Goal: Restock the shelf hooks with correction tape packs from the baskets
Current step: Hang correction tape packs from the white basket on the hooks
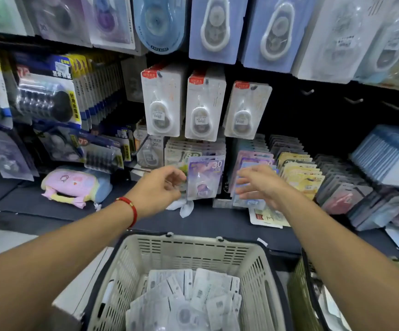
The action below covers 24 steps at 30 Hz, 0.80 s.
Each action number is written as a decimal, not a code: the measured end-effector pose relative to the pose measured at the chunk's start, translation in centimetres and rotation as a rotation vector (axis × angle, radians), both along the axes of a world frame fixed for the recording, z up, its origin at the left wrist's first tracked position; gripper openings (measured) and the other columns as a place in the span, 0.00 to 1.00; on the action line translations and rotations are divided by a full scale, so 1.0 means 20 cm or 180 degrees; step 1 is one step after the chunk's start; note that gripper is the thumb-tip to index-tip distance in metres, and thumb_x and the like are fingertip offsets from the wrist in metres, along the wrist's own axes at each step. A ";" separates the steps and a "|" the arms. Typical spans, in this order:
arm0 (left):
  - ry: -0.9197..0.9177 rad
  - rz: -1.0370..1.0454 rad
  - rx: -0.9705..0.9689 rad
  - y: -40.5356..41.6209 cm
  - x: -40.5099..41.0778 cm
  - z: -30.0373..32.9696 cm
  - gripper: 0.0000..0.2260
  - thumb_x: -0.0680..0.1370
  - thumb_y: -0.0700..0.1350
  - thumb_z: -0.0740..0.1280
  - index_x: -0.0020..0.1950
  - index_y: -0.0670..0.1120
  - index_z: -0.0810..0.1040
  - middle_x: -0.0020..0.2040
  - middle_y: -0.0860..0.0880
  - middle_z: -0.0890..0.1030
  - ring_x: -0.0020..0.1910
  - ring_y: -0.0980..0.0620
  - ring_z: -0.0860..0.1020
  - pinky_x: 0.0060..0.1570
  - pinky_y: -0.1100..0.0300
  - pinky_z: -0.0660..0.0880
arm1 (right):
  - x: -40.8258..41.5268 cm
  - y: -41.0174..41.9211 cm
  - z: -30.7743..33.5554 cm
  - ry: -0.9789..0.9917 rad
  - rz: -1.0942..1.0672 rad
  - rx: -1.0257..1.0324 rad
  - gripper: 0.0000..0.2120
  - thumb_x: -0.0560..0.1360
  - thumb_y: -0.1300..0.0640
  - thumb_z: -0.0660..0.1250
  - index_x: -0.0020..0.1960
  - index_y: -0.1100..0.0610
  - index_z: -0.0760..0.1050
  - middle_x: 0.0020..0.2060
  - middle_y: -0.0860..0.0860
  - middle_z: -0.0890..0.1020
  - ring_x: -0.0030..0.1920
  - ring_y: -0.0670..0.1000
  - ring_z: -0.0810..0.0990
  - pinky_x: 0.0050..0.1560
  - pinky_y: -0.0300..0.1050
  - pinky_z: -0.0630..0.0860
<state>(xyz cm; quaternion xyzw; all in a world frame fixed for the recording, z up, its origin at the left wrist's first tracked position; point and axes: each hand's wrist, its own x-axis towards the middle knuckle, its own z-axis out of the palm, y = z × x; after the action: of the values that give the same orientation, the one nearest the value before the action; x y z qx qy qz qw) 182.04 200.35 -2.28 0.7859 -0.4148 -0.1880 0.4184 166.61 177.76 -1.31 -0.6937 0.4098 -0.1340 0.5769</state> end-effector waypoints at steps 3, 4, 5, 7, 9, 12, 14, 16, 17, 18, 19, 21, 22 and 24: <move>-0.0717 -0.0281 0.1103 0.06 0.05 -0.14 0.13 0.78 0.40 0.72 0.62 0.47 0.79 0.61 0.47 0.82 0.60 0.46 0.80 0.61 0.54 0.76 | -0.07 0.09 -0.18 0.0944 0.0586 -0.0948 0.07 0.82 0.58 0.63 0.46 0.56 0.76 0.47 0.61 0.82 0.41 0.57 0.83 0.41 0.48 0.79; -0.0898 -0.0344 0.1433 0.10 0.06 -0.21 0.15 0.78 0.41 0.72 0.65 0.46 0.78 0.64 0.46 0.81 0.64 0.45 0.79 0.64 0.52 0.75 | -0.10 0.12 -0.27 0.1501 0.0863 -0.1447 0.06 0.82 0.57 0.64 0.48 0.56 0.77 0.50 0.61 0.83 0.49 0.60 0.83 0.48 0.50 0.79; -0.1019 -0.0367 0.1688 0.14 0.06 -0.28 0.18 0.78 0.42 0.71 0.68 0.45 0.77 0.66 0.45 0.80 0.66 0.44 0.77 0.65 0.52 0.73 | -0.15 0.14 -0.38 0.2008 0.1141 -0.1893 0.08 0.82 0.54 0.64 0.54 0.58 0.77 0.56 0.62 0.82 0.58 0.61 0.81 0.56 0.52 0.77; -0.1115 -0.0271 0.1980 0.26 0.05 -0.45 0.21 0.78 0.44 0.71 0.70 0.46 0.75 0.67 0.43 0.78 0.69 0.42 0.75 0.68 0.50 0.72 | -0.31 0.20 -0.63 0.2737 0.1353 -0.2189 0.22 0.82 0.49 0.64 0.72 0.58 0.69 0.71 0.61 0.71 0.74 0.63 0.69 0.70 0.59 0.70; -0.1190 0.0031 0.2182 0.41 0.01 -0.63 0.26 0.77 0.47 0.72 0.74 0.48 0.72 0.70 0.43 0.74 0.71 0.39 0.70 0.69 0.45 0.71 | -0.53 0.24 -0.85 0.3168 0.1082 -0.2186 0.32 0.83 0.45 0.62 0.82 0.54 0.56 0.81 0.58 0.57 0.82 0.63 0.54 0.76 0.70 0.58; -0.1148 0.0621 0.2551 0.63 -0.05 -0.86 0.40 0.75 0.51 0.74 0.82 0.53 0.56 0.76 0.42 0.66 0.72 0.36 0.66 0.66 0.40 0.73 | -0.80 0.27 -1.09 0.3454 0.0905 -0.2432 0.41 0.83 0.41 0.57 0.84 0.43 0.32 0.85 0.58 0.42 0.83 0.66 0.41 0.75 0.80 0.48; -0.0625 0.0884 0.2535 0.69 -0.09 -0.95 0.49 0.75 0.51 0.75 0.84 0.54 0.44 0.75 0.38 0.67 0.70 0.33 0.70 0.66 0.39 0.73 | -0.87 0.28 -1.14 0.3365 0.0832 -0.2476 0.41 0.83 0.41 0.55 0.81 0.40 0.26 0.85 0.58 0.41 0.83 0.67 0.40 0.73 0.84 0.47; -0.0175 0.1022 0.2310 0.67 -0.12 -1.00 0.51 0.75 0.48 0.76 0.85 0.54 0.41 0.73 0.35 0.69 0.67 0.31 0.74 0.66 0.39 0.73 | -0.89 0.27 -1.15 0.3364 0.0761 -0.2615 0.39 0.83 0.41 0.53 0.81 0.39 0.27 0.85 0.57 0.43 0.83 0.67 0.40 0.72 0.85 0.45; -0.0119 0.1096 0.2161 0.65 -0.13 -1.01 0.51 0.75 0.48 0.77 0.85 0.53 0.43 0.73 0.34 0.70 0.67 0.31 0.74 0.65 0.40 0.73 | -0.90 0.25 -1.15 0.3352 0.0719 -0.2668 0.38 0.83 0.40 0.52 0.81 0.39 0.28 0.85 0.57 0.44 0.83 0.67 0.41 0.72 0.84 0.46; -0.0140 0.1150 0.2020 0.61 -0.15 -1.02 0.50 0.75 0.48 0.77 0.85 0.53 0.45 0.74 0.34 0.70 0.67 0.31 0.74 0.66 0.40 0.72 | -0.92 0.22 -1.15 0.3335 0.0664 -0.2667 0.38 0.83 0.40 0.53 0.82 0.38 0.29 0.85 0.58 0.45 0.83 0.67 0.42 0.73 0.83 0.48; -0.0176 0.1151 0.1913 0.57 -0.18 -1.03 0.49 0.76 0.48 0.76 0.85 0.53 0.46 0.75 0.35 0.69 0.67 0.31 0.74 0.66 0.40 0.72 | -0.95 0.18 -1.15 0.3316 0.0599 -0.2693 0.38 0.83 0.40 0.53 0.82 0.38 0.30 0.85 0.59 0.45 0.83 0.68 0.44 0.74 0.82 0.50; -0.0239 0.1020 0.1760 0.47 -0.25 -1.05 0.48 0.76 0.48 0.76 0.86 0.53 0.45 0.77 0.37 0.67 0.67 0.32 0.74 0.65 0.41 0.73 | -1.03 0.10 -1.16 0.3287 0.0492 -0.2710 0.38 0.83 0.42 0.54 0.82 0.40 0.31 0.85 0.59 0.44 0.83 0.68 0.45 0.75 0.78 0.55; -0.0307 0.0953 0.1710 0.43 -0.28 -1.06 0.48 0.77 0.48 0.75 0.86 0.53 0.45 0.77 0.38 0.67 0.66 0.33 0.75 0.64 0.42 0.74 | -1.07 0.07 -1.17 0.3246 0.0474 -0.2677 0.38 0.83 0.43 0.54 0.83 0.41 0.31 0.85 0.57 0.42 0.83 0.68 0.44 0.76 0.76 0.56; -0.0531 0.0927 0.1674 0.36 -0.33 -1.09 0.48 0.77 0.51 0.74 0.86 0.52 0.44 0.75 0.37 0.67 0.62 0.32 0.77 0.59 0.43 0.76 | -1.13 0.03 -1.20 0.3111 0.0479 -0.2603 0.39 0.83 0.45 0.56 0.83 0.42 0.33 0.85 0.54 0.38 0.84 0.65 0.46 0.77 0.72 0.60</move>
<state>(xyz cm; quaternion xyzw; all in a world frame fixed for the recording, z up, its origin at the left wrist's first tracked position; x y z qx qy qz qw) 175.42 207.64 -23.99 0.9310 -0.2678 -0.1619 0.1877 144.03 178.33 -25.25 -0.8656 0.4915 0.0930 0.0201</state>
